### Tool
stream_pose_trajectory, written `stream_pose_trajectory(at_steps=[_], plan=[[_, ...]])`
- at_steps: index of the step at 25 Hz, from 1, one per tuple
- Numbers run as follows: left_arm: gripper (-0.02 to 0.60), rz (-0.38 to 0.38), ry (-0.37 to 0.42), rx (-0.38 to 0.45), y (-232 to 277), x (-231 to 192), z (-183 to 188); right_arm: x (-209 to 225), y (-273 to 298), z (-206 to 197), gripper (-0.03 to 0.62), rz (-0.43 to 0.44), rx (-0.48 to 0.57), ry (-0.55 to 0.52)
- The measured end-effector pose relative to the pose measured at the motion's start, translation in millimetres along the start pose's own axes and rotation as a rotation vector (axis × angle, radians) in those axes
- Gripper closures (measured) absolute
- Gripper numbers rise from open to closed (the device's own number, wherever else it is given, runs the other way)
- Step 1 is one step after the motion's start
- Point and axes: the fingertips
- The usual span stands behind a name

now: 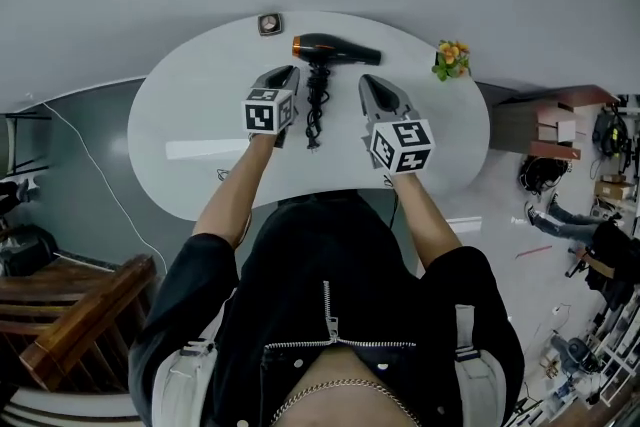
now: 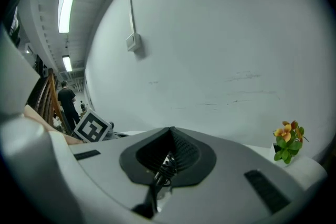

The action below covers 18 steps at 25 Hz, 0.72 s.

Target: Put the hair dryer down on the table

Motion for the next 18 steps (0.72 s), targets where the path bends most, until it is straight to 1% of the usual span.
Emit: stream_pose_trajectory(at_steps=[5, 12, 18], plan=[[0.557, 0.038, 0.077, 0.096, -40, -13, 27, -18, 9, 16, 0.588, 0.018, 0.028, -0.026], [0.558, 0.06, 0.119, 0.229, -95, -17, 73, -28, 12, 43, 0.588, 0.001, 0.109, -0.055], [0.56, 0.087, 0.167, 0.349, -143, -21, 115, -29, 13, 61, 0.588, -0.005, 0.156, -0.087]])
Point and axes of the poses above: the fingertips, and each gripper's own axes: y forward along the fingers, x to its right, z out of its top
